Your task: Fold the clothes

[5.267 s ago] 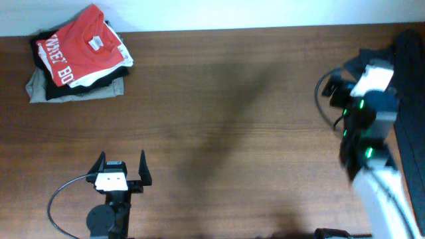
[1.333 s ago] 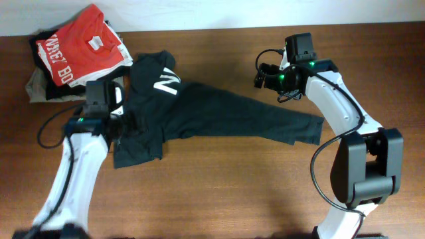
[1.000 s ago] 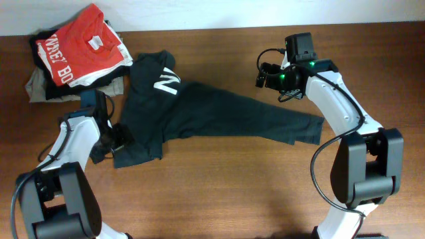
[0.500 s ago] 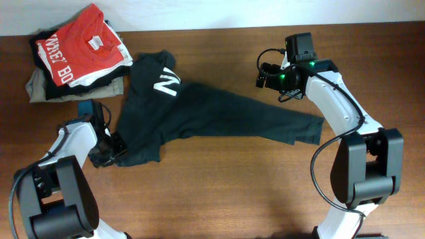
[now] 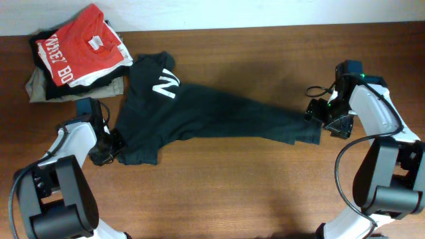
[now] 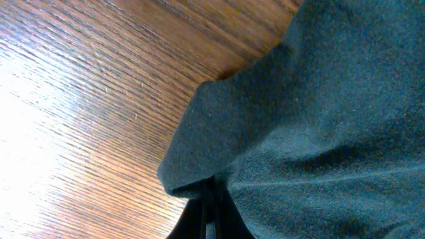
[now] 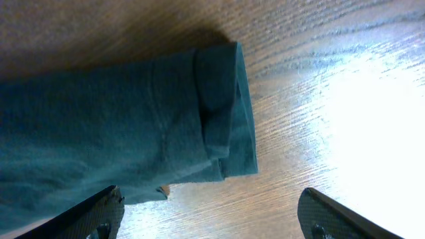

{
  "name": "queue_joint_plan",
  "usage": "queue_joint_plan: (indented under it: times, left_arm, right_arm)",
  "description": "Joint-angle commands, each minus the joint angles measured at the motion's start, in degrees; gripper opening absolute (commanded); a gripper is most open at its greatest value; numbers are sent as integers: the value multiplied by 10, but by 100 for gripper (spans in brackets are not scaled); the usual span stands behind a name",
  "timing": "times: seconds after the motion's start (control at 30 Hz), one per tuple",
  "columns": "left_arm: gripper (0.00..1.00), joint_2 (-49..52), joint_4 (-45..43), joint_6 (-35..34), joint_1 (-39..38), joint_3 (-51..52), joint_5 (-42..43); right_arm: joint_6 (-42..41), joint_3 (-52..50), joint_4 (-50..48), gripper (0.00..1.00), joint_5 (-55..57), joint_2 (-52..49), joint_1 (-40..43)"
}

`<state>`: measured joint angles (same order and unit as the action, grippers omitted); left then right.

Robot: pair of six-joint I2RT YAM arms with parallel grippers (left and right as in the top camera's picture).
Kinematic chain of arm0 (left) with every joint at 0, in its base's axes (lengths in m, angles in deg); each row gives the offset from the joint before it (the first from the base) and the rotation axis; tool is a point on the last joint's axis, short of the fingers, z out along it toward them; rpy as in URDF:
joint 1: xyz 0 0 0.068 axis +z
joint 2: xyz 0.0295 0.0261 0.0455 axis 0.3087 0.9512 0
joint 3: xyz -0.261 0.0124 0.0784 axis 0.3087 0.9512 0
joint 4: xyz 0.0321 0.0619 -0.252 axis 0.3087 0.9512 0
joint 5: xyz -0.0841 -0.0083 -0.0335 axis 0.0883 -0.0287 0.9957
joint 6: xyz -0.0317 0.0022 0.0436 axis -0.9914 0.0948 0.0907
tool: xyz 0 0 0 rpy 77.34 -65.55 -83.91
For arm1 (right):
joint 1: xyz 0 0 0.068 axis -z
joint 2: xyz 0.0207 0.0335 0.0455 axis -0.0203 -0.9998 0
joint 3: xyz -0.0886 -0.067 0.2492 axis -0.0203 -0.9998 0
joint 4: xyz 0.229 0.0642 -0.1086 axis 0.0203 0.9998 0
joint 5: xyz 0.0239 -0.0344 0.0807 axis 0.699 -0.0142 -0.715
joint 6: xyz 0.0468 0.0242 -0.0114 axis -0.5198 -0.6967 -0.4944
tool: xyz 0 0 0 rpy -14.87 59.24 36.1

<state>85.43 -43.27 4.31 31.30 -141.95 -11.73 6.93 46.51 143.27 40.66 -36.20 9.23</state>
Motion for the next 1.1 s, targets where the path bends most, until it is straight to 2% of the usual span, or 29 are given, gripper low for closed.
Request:
queue_joint_plan:
  times: [0.0,0.07,0.17,0.2,0.23,0.27,0.37,0.43,0.47,0.53,0.57,0.63,0.67,0.77,0.8,0.83,0.87,0.9,0.97,1.0,1.03,1.07]
  left_arm:
    - [1,25,-13,-3,5,10,31]
    - [0,25,-15,-3,4,10,49]
    - [0,25,-14,-3,5,10,49]
    - [0,25,-15,-3,5,10,49]
    - [1,25,-15,-3,5,10,49]
    - [1,25,-15,-3,5,10,49]
    - [1,25,-17,-3,5,10,49]
    - [1,25,-19,-3,5,10,49]
    - [1,25,-19,-3,4,10,49]
    - [1,25,-21,-3,5,10,49]
    - [1,25,-23,-3,5,10,49]
    - [2,25,-24,-3,5,10,49]
    - [2,25,-25,-3,5,10,49]
    - [2,25,-25,-3,5,10,49]
    - [2,25,-25,-3,5,10,49]
    - [1,25,-24,-3,5,10,49]
    - [0,25,-20,-3,5,10,49]
    - [0,23,-7,21,5,5,60]
    - [0,-18,19,23,5,-4,61]
    - [0,-56,28,23,5,-4,61]
    - [0,-137,45,23,5,-4,61]
    - [0,-193,53,23,5,-4,61]
  right_arm:
    - [8,-31,-14,86,-1,5,-3]
    - [8,-46,-45,81,-1,5,-3]
    - [8,-75,-103,65,-13,5,-3]
    - [8,-80,-115,57,-14,5,-3]
    - [8,-81,-122,55,-14,5,-3]
    - [8,-81,-128,47,-14,5,-3]
    - [8,-81,-134,37,-14,5,-3]
    - [7,-81,-141,20,-15,5,-3]
    - [6,-81,-142,19,-15,5,-3]
    - [6,-81,-143,59,-14,5,-3]
    - [6,-82,-144,68,-11,5,-3]
    - [6,-95,-152,70,-10,4,-3]
    - [6,-110,-168,66,-10,4,-3]
    - [6,-113,-171,39,-10,4,-3]
    - [6,-113,-171,28,-10,4,-3]
    - [6,-113,-171,12,-10,4,-3]
    - [5,-112,-171,4,-10,4,-2]
    - [-5,-101,-161,4,-10,5,-2]
    - [-14,-54,-105,4,-14,15,-2]
    - [-14,-19,-63,4,-14,27,-2]
    - [-13,23,-14,4,-14,57,-2]
    - [-12,35,1,4,-14,74,-2]
